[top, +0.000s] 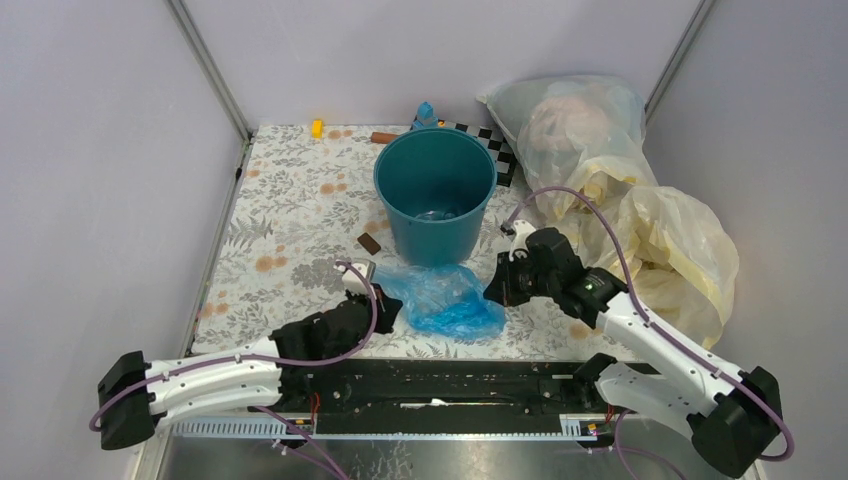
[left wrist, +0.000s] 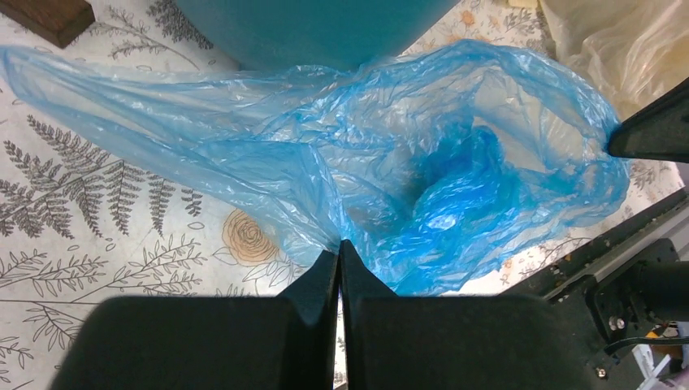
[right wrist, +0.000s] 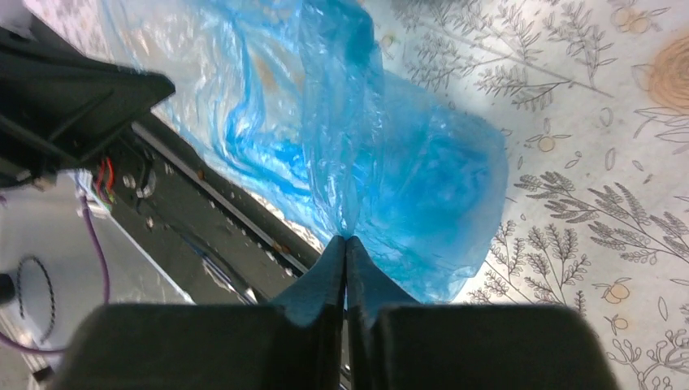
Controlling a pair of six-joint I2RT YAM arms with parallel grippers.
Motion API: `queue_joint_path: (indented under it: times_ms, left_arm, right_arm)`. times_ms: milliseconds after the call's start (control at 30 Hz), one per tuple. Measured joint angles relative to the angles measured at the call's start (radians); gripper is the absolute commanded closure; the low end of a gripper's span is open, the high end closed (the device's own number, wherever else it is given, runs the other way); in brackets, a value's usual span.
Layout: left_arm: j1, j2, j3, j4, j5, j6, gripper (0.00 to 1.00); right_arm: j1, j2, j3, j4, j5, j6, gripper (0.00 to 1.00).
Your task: Put the trash bags into the trash bin
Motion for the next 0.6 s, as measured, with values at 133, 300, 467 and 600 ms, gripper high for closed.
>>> queue_joint_path:
  times_ms: [133, 300, 467, 600]
  left_arm:
    - [0.000, 0.003, 0.057, -0.056, -0.007, -0.006, 1.00]
    - [0.000, -0.045, 0.122, -0.166, -0.007, -0.017, 1.00]
    - [0.000, -0.112, 0.191, -0.268, -0.010, -0.029, 1.00]
    - [0.000, -0.127, 0.226, -0.296, -0.002, -0.037, 1.00]
  right_arm:
    - [0.000, -0.053, 0.028, -0.025, 0.097, 0.003, 1.00]
    - [0.000, -0.204, 0.087, -0.115, 0.321, 0.031, 1.00]
    - [0.000, -0.313, 0.141, -0.170, 0.510, 0.051, 1.00]
    - [0.000, -0.317, 0.157, -0.189, 0.534, 0.061, 1.00]
